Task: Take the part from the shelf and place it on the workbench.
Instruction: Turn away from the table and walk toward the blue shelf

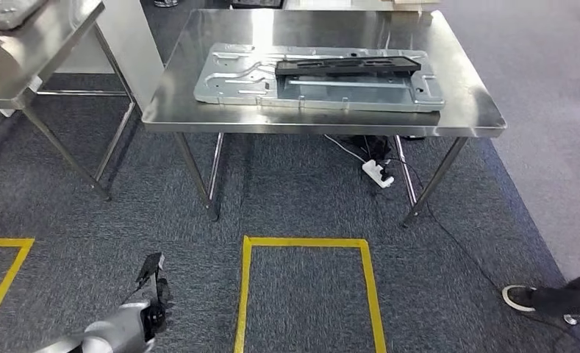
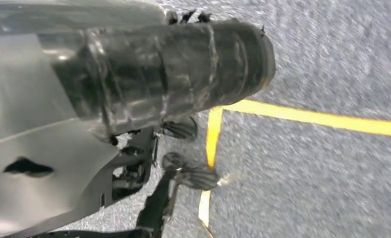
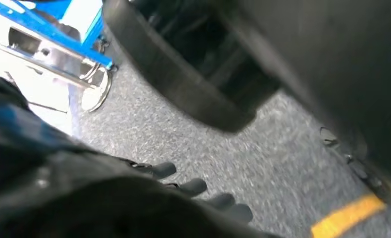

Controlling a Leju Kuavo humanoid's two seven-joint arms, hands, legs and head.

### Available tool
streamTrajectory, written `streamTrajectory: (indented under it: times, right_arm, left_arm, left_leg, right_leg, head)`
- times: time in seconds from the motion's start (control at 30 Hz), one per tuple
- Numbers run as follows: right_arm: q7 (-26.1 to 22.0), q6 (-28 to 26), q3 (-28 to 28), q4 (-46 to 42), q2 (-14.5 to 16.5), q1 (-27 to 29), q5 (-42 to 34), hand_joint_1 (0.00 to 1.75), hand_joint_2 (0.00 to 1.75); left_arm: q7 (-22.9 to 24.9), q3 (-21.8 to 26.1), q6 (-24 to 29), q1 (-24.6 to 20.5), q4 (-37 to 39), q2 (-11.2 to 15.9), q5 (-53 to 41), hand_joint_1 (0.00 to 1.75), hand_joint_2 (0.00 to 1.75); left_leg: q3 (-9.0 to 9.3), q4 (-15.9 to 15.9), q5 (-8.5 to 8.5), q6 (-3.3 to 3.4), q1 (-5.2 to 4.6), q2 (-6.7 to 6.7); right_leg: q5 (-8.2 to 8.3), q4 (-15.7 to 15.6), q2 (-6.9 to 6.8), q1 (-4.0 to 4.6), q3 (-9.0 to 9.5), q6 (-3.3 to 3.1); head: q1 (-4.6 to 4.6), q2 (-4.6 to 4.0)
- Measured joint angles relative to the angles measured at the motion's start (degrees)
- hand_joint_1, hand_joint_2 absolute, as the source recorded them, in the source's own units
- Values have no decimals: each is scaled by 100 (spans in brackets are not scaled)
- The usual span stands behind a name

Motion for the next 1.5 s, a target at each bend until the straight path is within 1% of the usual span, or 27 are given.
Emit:
streamTrajectory:
  times: [0.03, 0.07, 0.13, 0.17, 0.2, 0.27, 0.33, 0.37, 0.43, 0.53, 0.6, 0.67, 0.73, 0.8, 0.9, 0.97, 1.03, 1.07, 1.1, 1.13, 1.2, 1.23, 1.27, 1.33, 1.4, 1.43, 1.5]
  right_arm:
    - [-38, 21, 47, 7, 5, -15, 13, 0, 0]
    - [-77, 44, 87, 11, 10, -30, 25, 0, 0]
    - [-143, 103, 153, 19, 14, -51, 56, 0, 0]
    - [-178, 139, 184, 24, 15, -57, 70, 0, 0]
    - [-207, 181, 213, 29, 16, -62, 86, 0, 0]
    - [-243, 261, 270, 41, 29, -79, 120, 0, 0]
    - [-244, 345, 336, 58, 43, -100, 163, 0, 0]
    - [-240, 383, 371, 70, 45, -103, 179, 0, 0]
    - [-229, 436, 422, 96, 45, -100, 187, 0, 0]
    - [-224, 455, 483, 126, 45, -99, 187, 0, 0]
    - [-219, 479, 543, 162, 44, -101, 187, 0, 0]
    - [-184, 579, 603, 196, 44, -107, 186, 0, 0]
    - [-130, 730, 625, 207, 48, -132, 179, 0, 0]
    - [-98, 855, 625, 211, 52, -173, 175, 0, 0]
    - [-83, 990, 656, 220, 56, -217, 188, 0, 0]
    - [-83, 1047, 703, 227, 50, -233, 208, 0, 0]
    - [-85, 1117, 740, 238, 43, -241, 261, 0, 0]
    - [-86, 1166, 767, 244, 40, -242, 299, 0, 0]
    - [-87, 1218, 806, 251, 37, -241, 337, 0, 0]
    - [-88, 1261, 850, 259, 33, -240, 363, 0, 0]
    - [-88, 1305, 925, 272, 31, -249, 386, 0, 0]
    - [-88, 1311, 955, 276, 30, -259, 387, 0, 0]
    - [-88, 1319, 986, 279, 30, -276, 394, 0, 0]
    - [-88, 1370, 1057, 284, 29, -309, 450, 0, 0]
    - [-109, 1454, 1150, 286, 33, -347, 591, 0, 0]
    - [-130, 1477, 1202, 287, 37, -370, 669, 0, 0]
    - [-173, 1442, 1303, 287, 56, -410, 788, 0, 0]
  left_arm:
    - [-1, 0, 7, -2, 0, -4, -4, 0, 0]
    - [-2, 0, 20, -1, 0, -5, -14, 0, 0]
    - [-7, 0, 75, 1, 0, -13, -51, 0, 0]
    - [-6, 0, 112, 1, 0, -17, -78, 0, 0]
    - [-1, 0, 151, -1, 0, -22, -102, 0, 0]
    - [35, -7, 215, -14, 0, -26, -139, 0, 0]
    - [97, -46, 246, -31, 0, -26, -170, 0, 0]
    - [130, -70, 250, -29, 0, -26, -182, 0, 0]
    - [168, -103, 247, -8, 0, -30, -191, 0, 0]
    - [178, -153, 245, -8, 0, -43, -197, 0, 0]
    - [184, -234, 244, -8, 1, -50, -202, 0, 0]
    - [211, -307, 238, -4, 1, -54, -226, 0, 0]
    - [252, -342, 224, -20, 1, -54, -267, 0, 0]
    - [285, -369, 209, -55, 0, -58, -305, 0, 0]
    - [339, -394, 196, -83, 1, -71, -345, 0, 0]
    - [366, -399, 193, -84, 1, -84, -353, 0, 0]
    - [357, -402, 193, -88, 0, -91, -323, 0, 0]
    - [341, -402, 194, -86, 1, -91, -295, 0, 0]
    - [321, -402, 195, -78, 1, -91, -266, 0, 0]
    - [299, -402, 196, -66, 2, -91, -244, 0, 0]
    - [271, -402, 195, -46, 1, -91, -212, 0, 0]
    - [261, -402, 193, -42, 1, -91, -199, 0, 0]
    - [250, -402, 195, -45, 1, -90, -182, 0, 0]
    - [214, -402, 202, -40, 2, -75, -104, 0, 0]
    - [184, -402, 166, 37, 7, -16, 30, 0, 0]
    - [178, -402, 118, 96, 12, 26, 85, 0, 0]
    - [181, -402, -39, 191, 19, 112, 136, 0, 0]
  left_leg:
    - [-78, 5, 71, 8, 1, -9]
    - [-178, 11, 143, -1, 2, -26]
    - [-372, 40, 271, -41, 14, -73]
    - [-471, 65, 329, -74, 27, -113]
    - [-550, 103, 370, -111, 41, -158]
    - [-692, 214, 420, -188, 45, -250]
    - [-795, 291, 476, -258, 42, -350]
    - [-829, 309, 502, -290, 58, -390]
    - [-934, 451, 410, -333, 80, -316]
    - [-1294, 1351, -124, -360, 80, -111]
    - [-1435, 1821, -277, -353, 80, -92]
    - [-1235, 1566, -43, -299, 60, -54]
    - [-838, 882, 201, -193, -11, 119]
    - [-615, 463, 234, -109, -102, 283]
    - [-576, 318, 238, -60, -120, 198]
    - [-527, 216, 283, -24, -74, 97]
    - [-514, 174, 314, 4, -50, -1]
    - [-526, 182, 319, 11, -48, -57]
    - [-536, 195, 320, 12, -43, -122]
    - [-545, 214, 319, 10, -36, -193]
    - [-563, 273, 307, -11, -12, -338]
    - [-587, 314, 296, -38, -7, -405]
    - [-629, 365, 286, -70, -8, -472]
    - [-719, 420, 302, -150, -3, -591]
    - [-779, 419, 333, -219, 23, -676]
    - [-814, 462, 300, -248, 27, -626]
    - [-1001, 852, 63, -299, 33, -375]
  right_leg:
    - [-237, 383, -2, -9, -88, 20]
    - [-313, 733, -4, -23, -138, 40]
    - [-107, 995, 0, -56, -32, 71]
    - [48, 851, 22, -76, 174, 85]
    - [96, 494, 114, -105, 482, 98]
    - [-68, -365, 369, -148, 1128, 93]
    - [-274, -762, 465, -143, 1384, 34]
    - [-303, -791, 406, -136, 1375, -18]
    - [-265, -779, 272, -113, 1350, -117]
    - [-216, -781, 65, -54, 1310, -217]
    - [-209, -772, -71, -9, 1290, -237]
    - [-215, -759, -196, 34, 1288, -248]
    - [-230, -757, -315, 70, 1293, -254]
    - [-233, -764, -420, 86, 1286, -232]
    - [-251, -770, -545, 98, 1303, -174]
    - [-418, -544, -385, 95, 1213, -114]
    - [-744, 123, -131, 68, 884, -72]
    - [-874, 495, -71, 53, 690, -60]
    - [-902, 723, -49, 36, 562, -47]
    - [-825, 753, -39, 20, 528, -37]
    - [-436, 240, 37, -23, 740, -16]
    - [-287, -106, 168, -48, 889, -8]
    - [-195, -383, 292, -73, 1010, -9]
    - [-192, -589, 428, -80, 1085, -38]
    - [-163, -614, 314, -74, 1084, -108]
    - [-146, -628, 260, -78, 1087, -146]
    - [-119, -654, 141, -85, 1089, -217]
  head:
    - [17, 0]
    - [23, 0]
    - [31, 0]
    - [33, 0]
    - [35, 0]
    - [34, 0]
    - [13, 0]
    - [1, 0]
    - [-14, 0]
    - [-58, 0]
    - [-61, 0]
    - [-61, 0]
    - [-56, 0]
    - [-50, 0]
    - [-51, 0]
    - [-35, 0]
    - [-13, 0]
    - [-11, 0]
    - [-10, 0]
    - [-10, 0]
    - [-8, 0]
    - [-6, 0]
    - [-14, 0]
    - [-21, 0]
    - [-21, 0]
    - [-36, 0]
    - [-80, 0]
